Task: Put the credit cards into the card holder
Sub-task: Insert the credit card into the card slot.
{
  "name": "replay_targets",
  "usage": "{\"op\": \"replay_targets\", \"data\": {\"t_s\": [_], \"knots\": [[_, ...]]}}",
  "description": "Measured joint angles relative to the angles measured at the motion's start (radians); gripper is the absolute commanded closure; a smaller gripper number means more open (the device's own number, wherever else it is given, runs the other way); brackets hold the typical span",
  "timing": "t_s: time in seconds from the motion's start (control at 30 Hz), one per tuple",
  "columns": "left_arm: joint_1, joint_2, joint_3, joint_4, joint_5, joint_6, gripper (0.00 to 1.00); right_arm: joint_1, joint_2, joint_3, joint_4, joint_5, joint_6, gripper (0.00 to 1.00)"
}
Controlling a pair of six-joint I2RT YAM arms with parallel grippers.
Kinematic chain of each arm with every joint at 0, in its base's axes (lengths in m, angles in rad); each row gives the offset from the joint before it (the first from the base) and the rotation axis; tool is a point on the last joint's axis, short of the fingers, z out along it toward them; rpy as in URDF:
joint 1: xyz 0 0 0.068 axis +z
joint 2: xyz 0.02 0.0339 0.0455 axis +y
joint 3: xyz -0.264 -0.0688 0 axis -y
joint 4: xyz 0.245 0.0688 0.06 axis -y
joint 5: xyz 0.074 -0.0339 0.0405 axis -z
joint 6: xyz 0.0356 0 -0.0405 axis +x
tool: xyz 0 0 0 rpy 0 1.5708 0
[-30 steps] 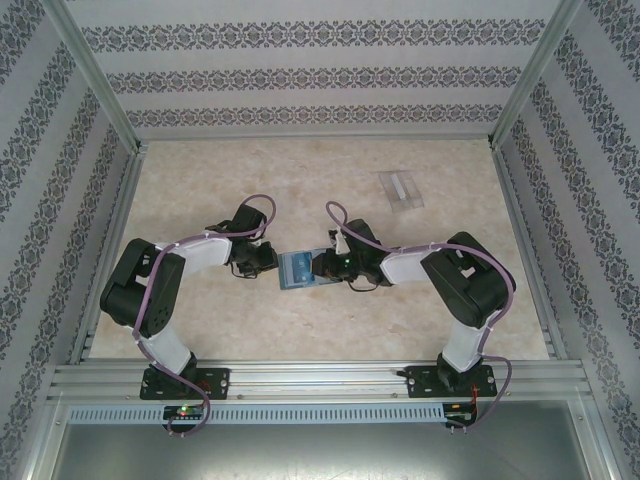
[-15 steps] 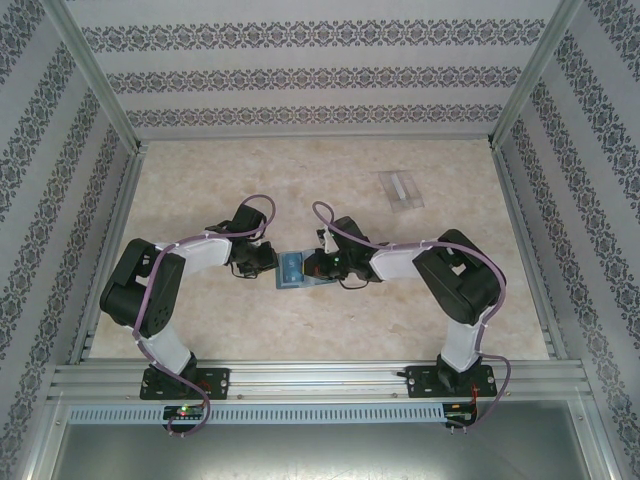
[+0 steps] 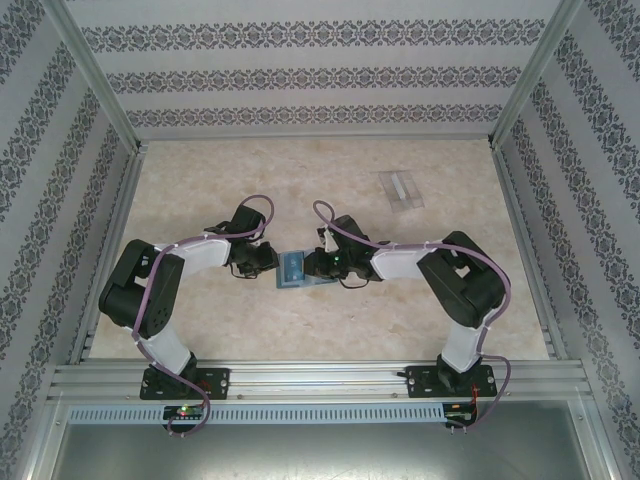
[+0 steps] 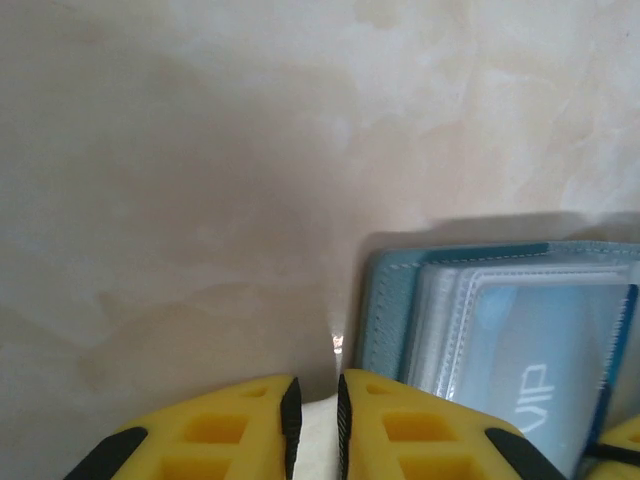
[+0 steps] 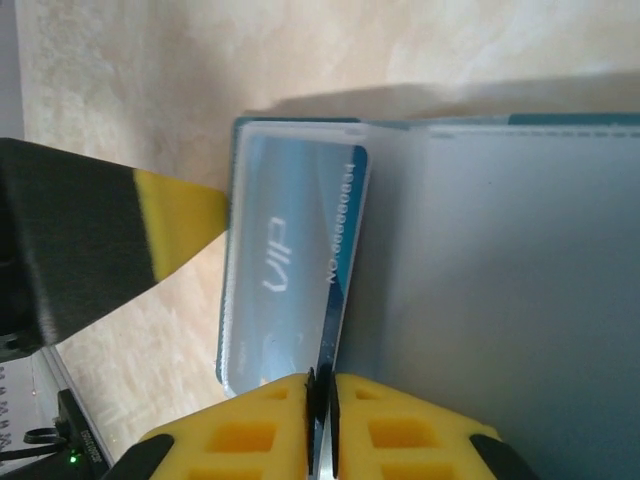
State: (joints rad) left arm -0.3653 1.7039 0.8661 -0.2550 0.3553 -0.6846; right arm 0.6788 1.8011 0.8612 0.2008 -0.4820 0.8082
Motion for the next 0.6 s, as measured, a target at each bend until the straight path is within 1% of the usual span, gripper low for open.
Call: {"op": "replay_targets", "data": {"t_s": [0.03, 0.17, 0.23, 0.3, 0.43, 0.6], "knots": [[0.000, -0.004, 0.000, 0.000, 0.002, 0.000, 0.77, 0.000, -0.023, -0.007, -0.008, 0.008, -0.003, 0.79], [0.000, -0.004, 0.002, 0.000, 0.002, 0.000, 0.77, 0.003, -0.099, -0.029, -0.026, 0.069, -0.029, 0.71], [0.000, -0.003, 0.002, 0.000, 0.002, 0.000, 0.76, 0.010, -0.121, -0.039, -0.044, 0.107, -0.036, 0.64], [0.000, -0.002, 0.002, 0.000, 0.003, 0.000, 0.76, 0.017, -0.137, -0.053, -0.066, 0.151, -0.045, 0.60], [0.000, 0.003, 0.004, 0.000, 0.003, 0.000, 0.76, 0.020, -0.159, -0.085, -0.124, 0.238, -0.049, 0.57], [0.000, 0.004, 0.004, 0.000, 0.006, 0.000, 0.76, 0.027, -0.157, -0.087, -0.160, 0.288, -0.044, 0.56]]}}
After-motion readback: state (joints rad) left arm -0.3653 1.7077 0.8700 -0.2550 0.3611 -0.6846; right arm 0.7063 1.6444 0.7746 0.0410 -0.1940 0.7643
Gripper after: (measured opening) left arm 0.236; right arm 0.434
